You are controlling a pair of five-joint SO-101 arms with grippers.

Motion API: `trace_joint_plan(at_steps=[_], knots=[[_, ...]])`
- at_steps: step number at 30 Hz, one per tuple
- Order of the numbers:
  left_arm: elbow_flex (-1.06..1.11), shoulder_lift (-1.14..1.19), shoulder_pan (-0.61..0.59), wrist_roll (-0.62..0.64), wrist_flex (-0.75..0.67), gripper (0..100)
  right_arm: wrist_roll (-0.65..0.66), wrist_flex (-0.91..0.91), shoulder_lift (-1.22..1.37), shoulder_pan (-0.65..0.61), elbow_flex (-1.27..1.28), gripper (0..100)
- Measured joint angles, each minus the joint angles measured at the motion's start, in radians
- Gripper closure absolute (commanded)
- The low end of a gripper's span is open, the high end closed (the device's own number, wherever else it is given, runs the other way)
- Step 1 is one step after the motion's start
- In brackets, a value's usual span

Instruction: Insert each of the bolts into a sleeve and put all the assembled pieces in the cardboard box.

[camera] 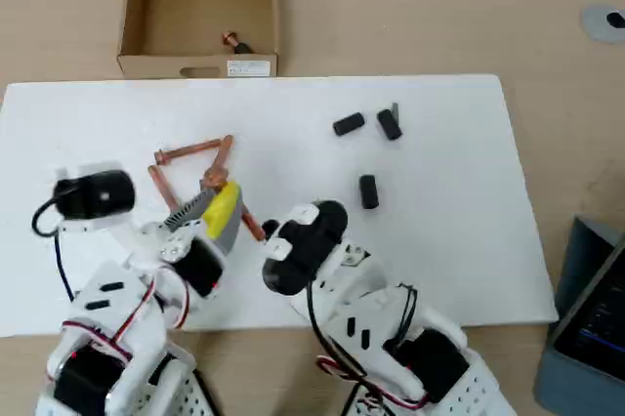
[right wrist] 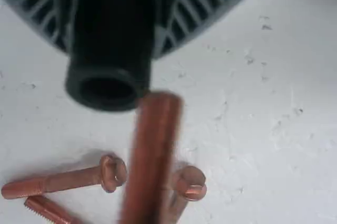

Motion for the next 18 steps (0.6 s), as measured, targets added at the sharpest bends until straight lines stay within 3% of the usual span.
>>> trace_joint_plan(at_steps=[7, 18], knots=[[0.068, 0.0, 0.0, 0.0, -0.104, 100, 0.0, 0.0, 0.0, 0.0, 0.0, 98.9], [0.074, 0.0, 0.0, 0.0, -0.112, 100, 0.0, 0.0, 0.0, 0.0, 0.0, 98.9]])
